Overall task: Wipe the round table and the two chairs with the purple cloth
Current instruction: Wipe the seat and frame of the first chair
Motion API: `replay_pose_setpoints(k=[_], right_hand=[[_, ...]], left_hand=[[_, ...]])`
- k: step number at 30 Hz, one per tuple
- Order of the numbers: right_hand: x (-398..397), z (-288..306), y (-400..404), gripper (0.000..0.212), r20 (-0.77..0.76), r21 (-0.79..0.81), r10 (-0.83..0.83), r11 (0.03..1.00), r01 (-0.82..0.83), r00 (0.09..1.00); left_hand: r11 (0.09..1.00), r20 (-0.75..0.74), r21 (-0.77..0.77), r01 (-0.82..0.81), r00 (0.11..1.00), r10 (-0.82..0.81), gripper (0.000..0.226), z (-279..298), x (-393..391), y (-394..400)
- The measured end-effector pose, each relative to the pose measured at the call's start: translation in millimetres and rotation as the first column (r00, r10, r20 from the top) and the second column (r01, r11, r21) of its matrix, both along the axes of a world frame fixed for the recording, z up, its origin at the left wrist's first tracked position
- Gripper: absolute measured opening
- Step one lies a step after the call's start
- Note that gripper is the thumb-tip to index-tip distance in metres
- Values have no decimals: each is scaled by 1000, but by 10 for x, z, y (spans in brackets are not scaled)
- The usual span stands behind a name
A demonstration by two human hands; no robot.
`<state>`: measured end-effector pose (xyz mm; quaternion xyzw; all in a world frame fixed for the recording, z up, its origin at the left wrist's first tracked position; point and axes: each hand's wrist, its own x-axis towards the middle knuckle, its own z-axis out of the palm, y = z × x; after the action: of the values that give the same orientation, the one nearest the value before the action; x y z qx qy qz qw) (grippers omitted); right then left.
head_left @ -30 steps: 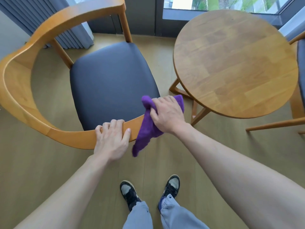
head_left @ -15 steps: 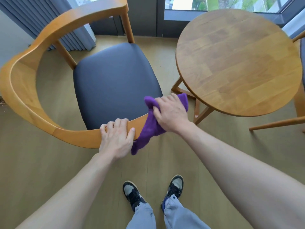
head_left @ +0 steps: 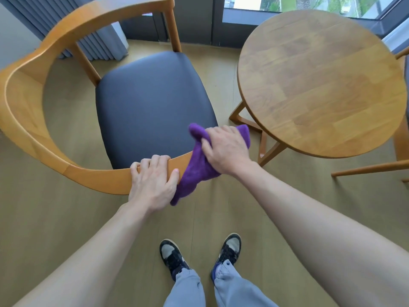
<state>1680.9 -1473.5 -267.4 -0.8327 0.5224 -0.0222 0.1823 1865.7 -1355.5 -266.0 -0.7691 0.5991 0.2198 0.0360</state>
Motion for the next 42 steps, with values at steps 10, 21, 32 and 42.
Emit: replay_pose_setpoints(k=[10, 21, 32, 42], right_hand=[[535, -21, 575, 31, 99, -57, 65, 997, -60, 993], [357, 11, 458, 32, 28, -94, -132, 986, 134, 991], [1557, 47, 1200, 38, 76, 4, -90, 996, 89, 993], [1631, 61, 1110, 36, -71, -39, -390, 921, 388, 918]], left_hand=[[999, -12, -30, -13, 1000, 13, 34, 10, -19, 16], [992, 91, 115, 46, 994, -56, 69, 123, 1107, 374], [952, -53, 83, 295, 955, -292, 72, 108, 1498, 309], [919, -74, 26, 393, 918, -390, 71, 53, 1581, 305]])
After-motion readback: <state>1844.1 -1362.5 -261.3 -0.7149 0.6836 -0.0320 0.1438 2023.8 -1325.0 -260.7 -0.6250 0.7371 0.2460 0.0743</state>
